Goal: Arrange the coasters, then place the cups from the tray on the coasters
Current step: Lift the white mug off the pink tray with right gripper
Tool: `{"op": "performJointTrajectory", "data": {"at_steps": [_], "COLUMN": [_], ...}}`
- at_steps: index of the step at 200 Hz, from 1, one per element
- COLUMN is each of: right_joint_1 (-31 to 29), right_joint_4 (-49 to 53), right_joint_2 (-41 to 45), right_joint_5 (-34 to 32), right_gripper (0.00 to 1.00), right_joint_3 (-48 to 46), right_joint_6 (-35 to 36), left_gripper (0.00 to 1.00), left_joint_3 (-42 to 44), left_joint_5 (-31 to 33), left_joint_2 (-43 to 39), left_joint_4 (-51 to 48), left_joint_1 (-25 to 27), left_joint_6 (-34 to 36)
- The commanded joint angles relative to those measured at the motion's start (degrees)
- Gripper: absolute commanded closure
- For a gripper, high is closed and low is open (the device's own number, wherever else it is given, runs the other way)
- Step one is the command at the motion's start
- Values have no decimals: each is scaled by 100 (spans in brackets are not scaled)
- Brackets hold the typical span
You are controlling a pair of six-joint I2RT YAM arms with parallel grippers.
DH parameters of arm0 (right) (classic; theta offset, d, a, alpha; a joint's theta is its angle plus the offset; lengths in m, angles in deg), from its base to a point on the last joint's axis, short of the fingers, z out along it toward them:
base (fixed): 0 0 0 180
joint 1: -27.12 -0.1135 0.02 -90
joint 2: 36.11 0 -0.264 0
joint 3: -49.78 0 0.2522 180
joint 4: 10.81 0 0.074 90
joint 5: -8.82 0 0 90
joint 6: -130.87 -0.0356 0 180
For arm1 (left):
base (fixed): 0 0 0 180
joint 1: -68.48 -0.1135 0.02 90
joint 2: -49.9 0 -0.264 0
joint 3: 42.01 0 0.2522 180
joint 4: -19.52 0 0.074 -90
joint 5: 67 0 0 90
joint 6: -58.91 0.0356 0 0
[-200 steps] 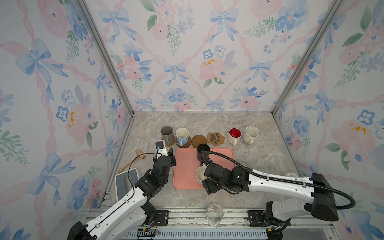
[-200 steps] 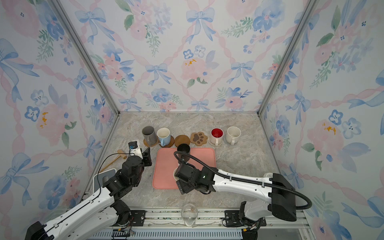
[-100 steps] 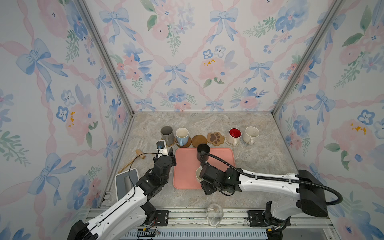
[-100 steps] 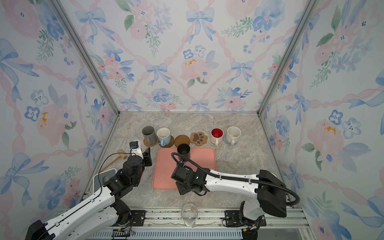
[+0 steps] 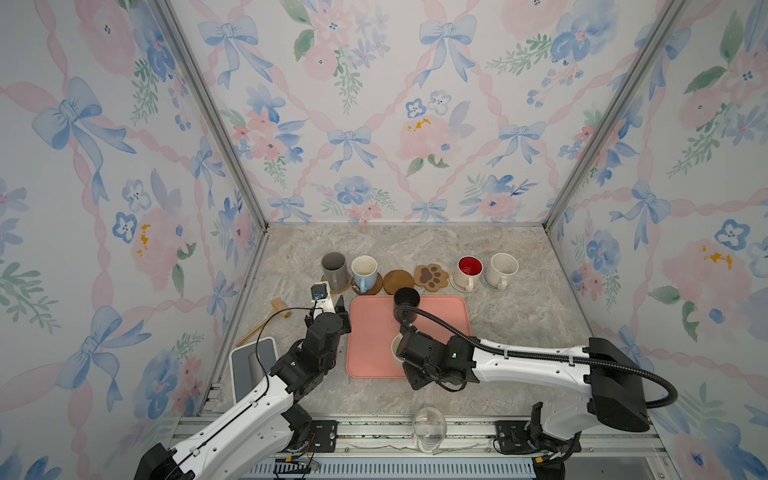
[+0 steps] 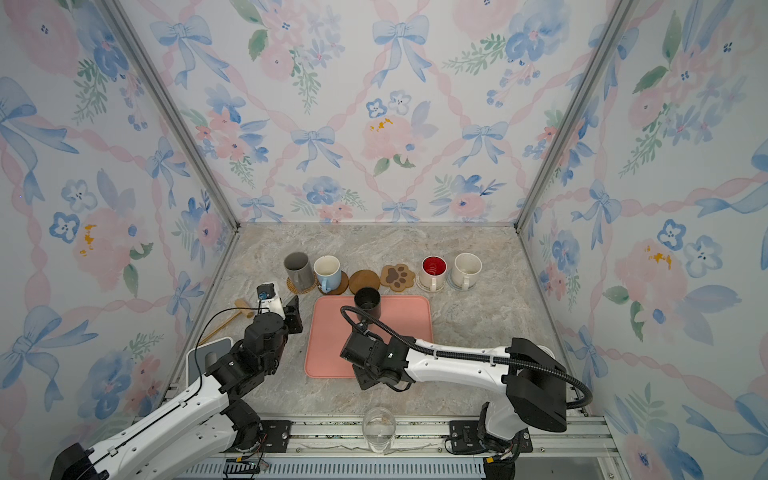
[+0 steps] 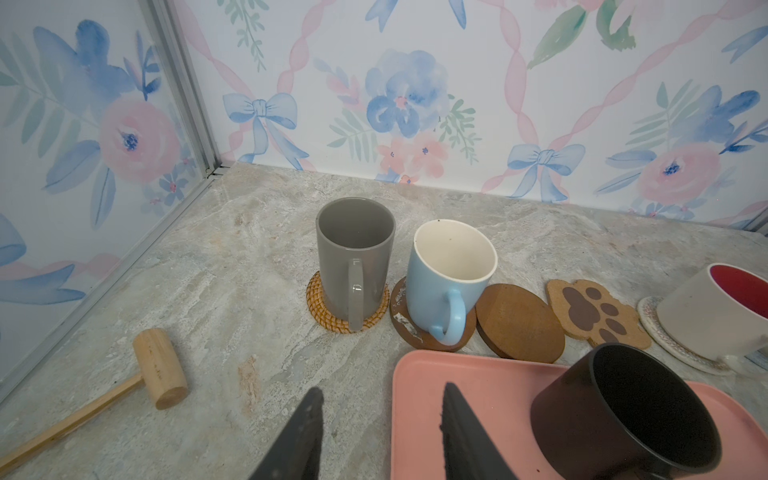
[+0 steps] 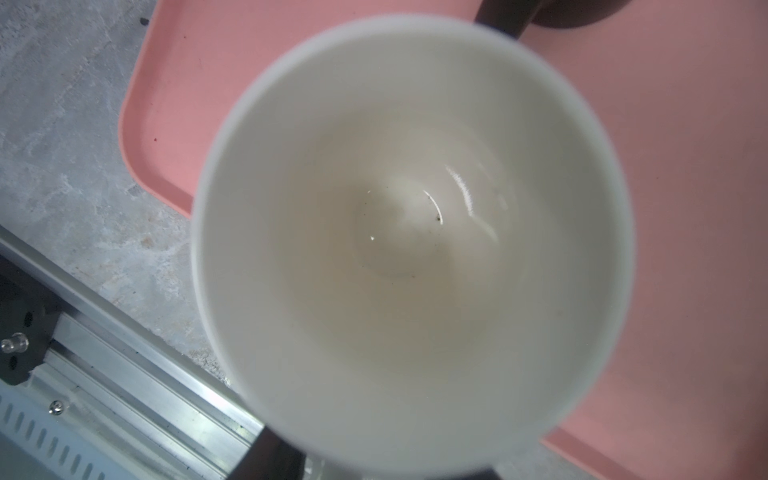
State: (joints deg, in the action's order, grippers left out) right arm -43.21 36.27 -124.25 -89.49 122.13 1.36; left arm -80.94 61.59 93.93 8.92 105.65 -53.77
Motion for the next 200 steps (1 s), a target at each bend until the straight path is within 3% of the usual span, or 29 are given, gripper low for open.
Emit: {"op": "performJointTrajectory", "data": {"at_steps": [1, 97, 143, 200], "right_joint_1": [-3, 28, 45, 11], "right_joint_4": [21, 39, 241, 605], "right_joint_2": [-120, -230, -265, -127], "right_joint_5": [-47, 49, -50, -386], "right_gripper": [59, 77, 100, 100], "right_joint_3": [177, 216, 315, 471], "right_joint_6": [-18, -7, -11, -28], "left_gripper": [57, 57, 57, 57], "left_joint_3": [84, 126, 140, 129], "left_joint_5": [87, 51, 35, -9], "left_joint_2": [-46, 0, -20, -31], "left_joint_4": [51, 143, 142, 172], "left_joint_1": [19, -8, -26, -36], "left_joint_6": [114, 143, 141, 149]}}
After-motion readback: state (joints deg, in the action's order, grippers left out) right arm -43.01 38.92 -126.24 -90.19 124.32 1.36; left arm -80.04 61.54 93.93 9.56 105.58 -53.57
